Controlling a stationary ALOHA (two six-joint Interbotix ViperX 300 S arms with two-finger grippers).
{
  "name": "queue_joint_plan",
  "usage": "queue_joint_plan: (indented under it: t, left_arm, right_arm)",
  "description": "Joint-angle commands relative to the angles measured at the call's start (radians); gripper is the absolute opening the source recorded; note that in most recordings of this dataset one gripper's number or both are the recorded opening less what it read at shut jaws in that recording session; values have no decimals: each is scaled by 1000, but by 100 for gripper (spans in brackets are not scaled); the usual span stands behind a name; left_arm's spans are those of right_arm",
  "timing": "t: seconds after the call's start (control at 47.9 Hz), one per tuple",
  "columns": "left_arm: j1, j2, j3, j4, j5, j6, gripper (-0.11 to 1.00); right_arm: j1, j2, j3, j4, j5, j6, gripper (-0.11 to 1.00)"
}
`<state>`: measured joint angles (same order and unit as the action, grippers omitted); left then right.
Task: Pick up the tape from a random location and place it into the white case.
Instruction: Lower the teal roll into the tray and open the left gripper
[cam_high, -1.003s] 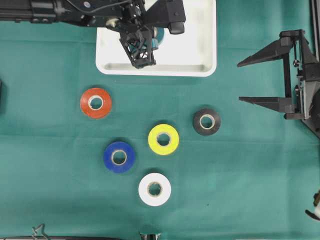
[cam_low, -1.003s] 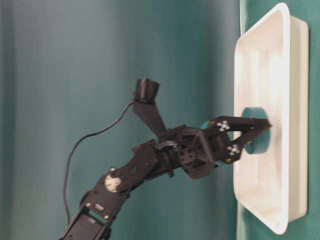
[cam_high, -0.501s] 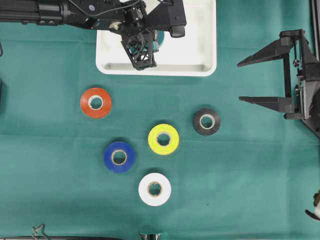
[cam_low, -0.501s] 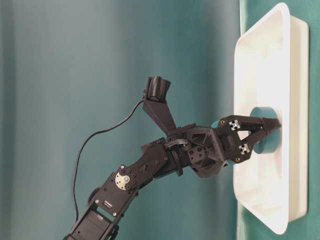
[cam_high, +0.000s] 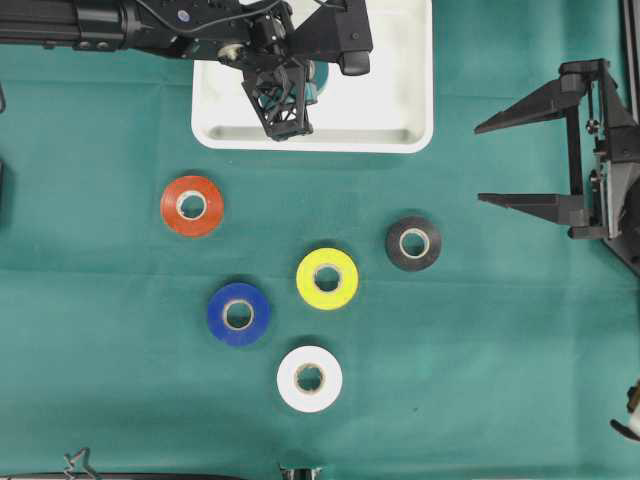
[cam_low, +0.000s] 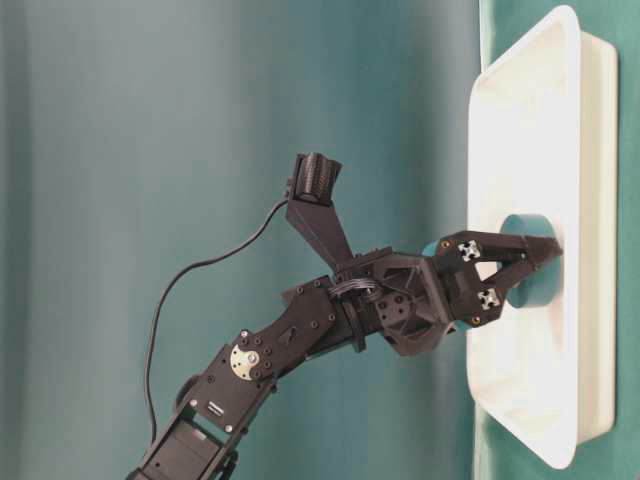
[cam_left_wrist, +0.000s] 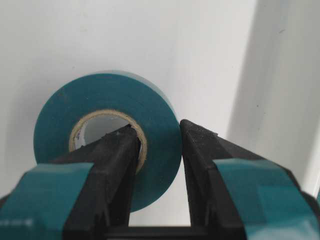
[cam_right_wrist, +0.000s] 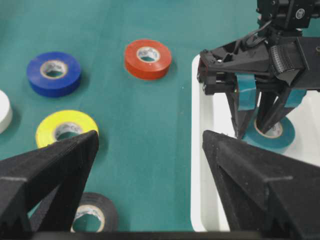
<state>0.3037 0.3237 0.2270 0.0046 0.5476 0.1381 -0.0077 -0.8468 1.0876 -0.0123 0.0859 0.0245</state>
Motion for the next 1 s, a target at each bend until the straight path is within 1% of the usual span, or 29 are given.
queue_joint_plan:
  t: [0.0, 0.021, 0.042, 0.125, 0.188, 0.251, 0.292, 0.585, 0.689, 0.982]
  left_arm:
    - [-3, -21, -23, 0, -3, -2, 27]
    - [-2, -21, -23, -2, -3, -2, 33]
    - [-2, -21, -23, -2, -3, -2, 40]
    - [-3, -23, -23, -2, -3, 2, 66]
    - [-2, -25, -23, -2, -5, 5, 83]
    - [-2, -25, -23, 0, -5, 8, 95]
    - [-2, -25, -23, -2, -6, 12, 99]
    - [-2, -29, -23, -2, -8, 15, 99]
    - [-5, -52, -23, -2, -3, 14, 99]
    - [-40, -239, -35, -2, 40, 12, 98]
  right_arm:
    - [-2, 3, -18, 0, -6, 2, 91]
    - [-2, 3, -18, 0, -6, 2, 91]
    - [-2, 3, -17, -2, -6, 2, 91]
    - [-2, 3, -18, 0, -5, 2, 91]
    - [-2, 3, -18, 0, -3, 2, 91]
    - [-2, 3, -18, 0, -3, 2, 91]
    - [-2, 3, -17, 0, -5, 2, 91]
    - [-2, 9, -17, 0, -3, 2, 91]
    - [-2, 8, -18, 0, -3, 2, 91]
    - [-2, 8, -18, 0, 5, 2, 91]
